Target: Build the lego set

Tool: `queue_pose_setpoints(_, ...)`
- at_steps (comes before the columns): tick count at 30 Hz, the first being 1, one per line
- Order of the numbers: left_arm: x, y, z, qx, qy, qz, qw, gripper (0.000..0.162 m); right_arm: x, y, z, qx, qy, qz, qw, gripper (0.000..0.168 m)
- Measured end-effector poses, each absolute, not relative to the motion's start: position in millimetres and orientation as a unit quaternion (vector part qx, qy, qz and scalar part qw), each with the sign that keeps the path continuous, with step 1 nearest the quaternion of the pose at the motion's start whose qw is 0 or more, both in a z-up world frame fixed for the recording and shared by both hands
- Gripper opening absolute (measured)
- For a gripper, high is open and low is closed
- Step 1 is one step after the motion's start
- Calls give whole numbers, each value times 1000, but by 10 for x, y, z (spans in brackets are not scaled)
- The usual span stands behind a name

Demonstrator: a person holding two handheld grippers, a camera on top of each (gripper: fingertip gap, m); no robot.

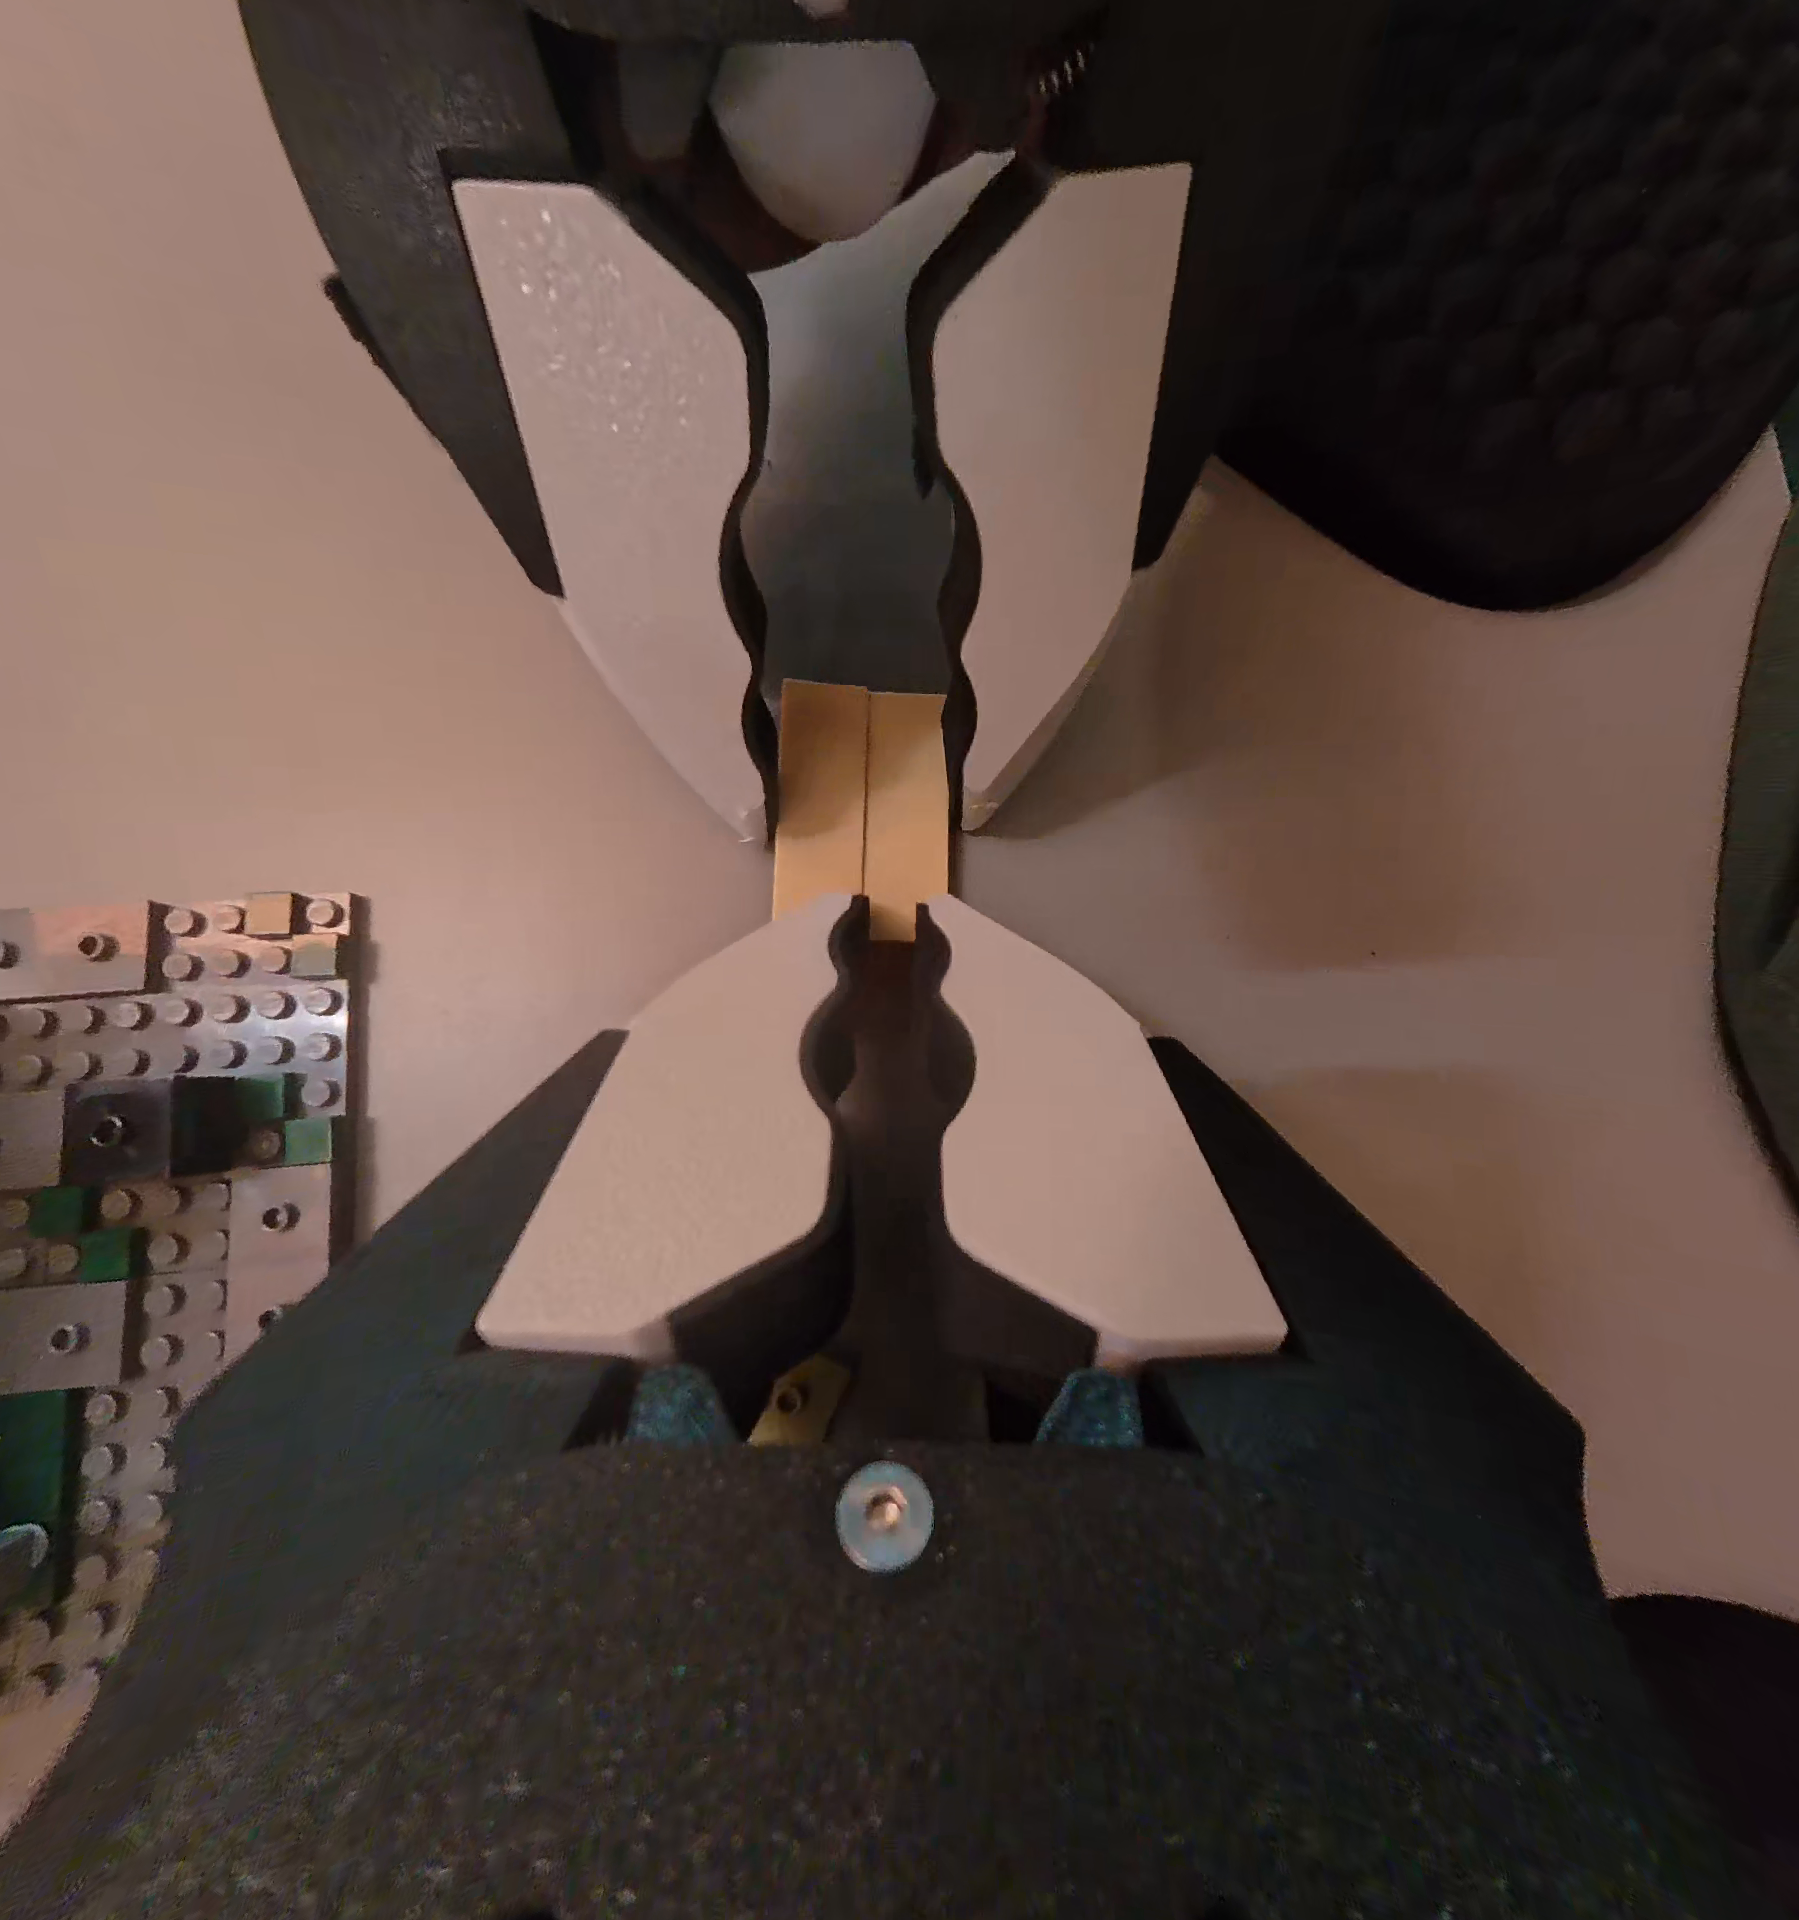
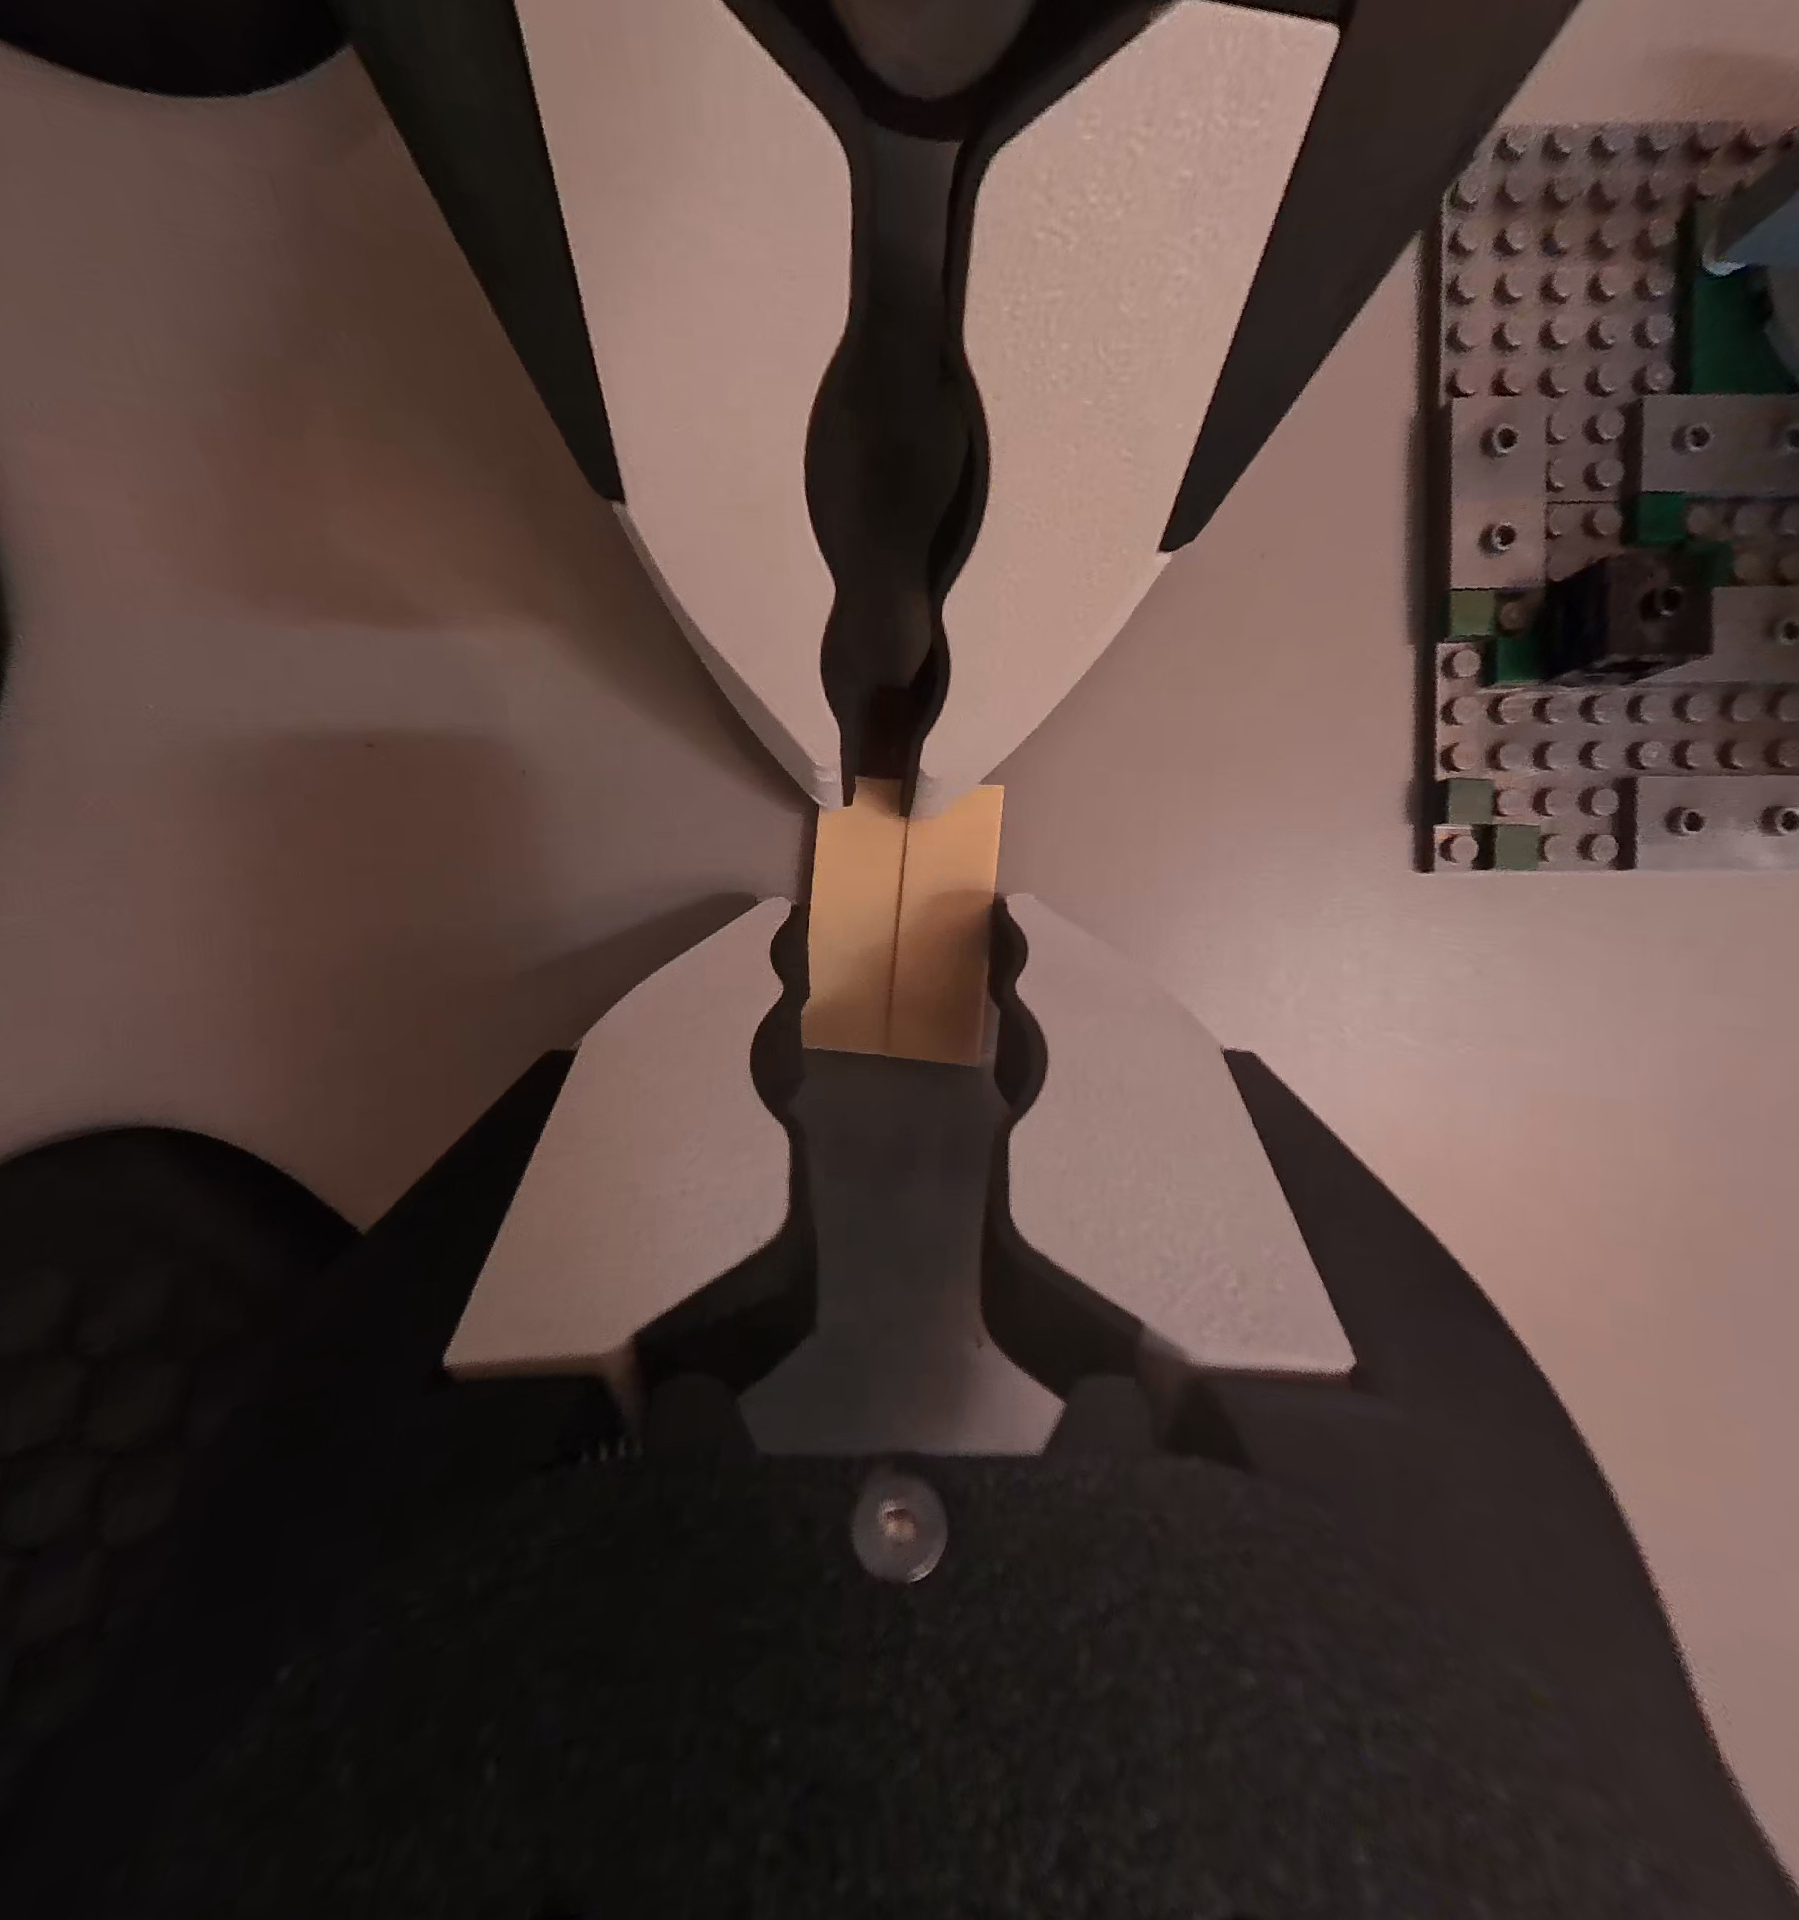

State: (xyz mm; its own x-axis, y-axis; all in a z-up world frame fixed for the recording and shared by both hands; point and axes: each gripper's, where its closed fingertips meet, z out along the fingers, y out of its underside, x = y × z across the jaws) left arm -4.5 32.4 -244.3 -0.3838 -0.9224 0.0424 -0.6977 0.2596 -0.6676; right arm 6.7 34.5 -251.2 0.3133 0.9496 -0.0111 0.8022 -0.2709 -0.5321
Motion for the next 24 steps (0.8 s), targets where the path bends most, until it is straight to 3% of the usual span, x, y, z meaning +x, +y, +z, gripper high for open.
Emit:
queue_pose_setpoints(12,-189,429,-2390,-545,756,-314,180,18,71,338,-2507,-776,-565,168,227,33)
queue_pose_setpoints(17,-208,403,-2396,-587,704,-378,131,30,58,315,-2490,-771,-569,164,235,33)
queue_pose_setpoints(24,-211,355,-2272,-612,650,-445,79,32,35,281,-2388,-763,-573,167,249,33)
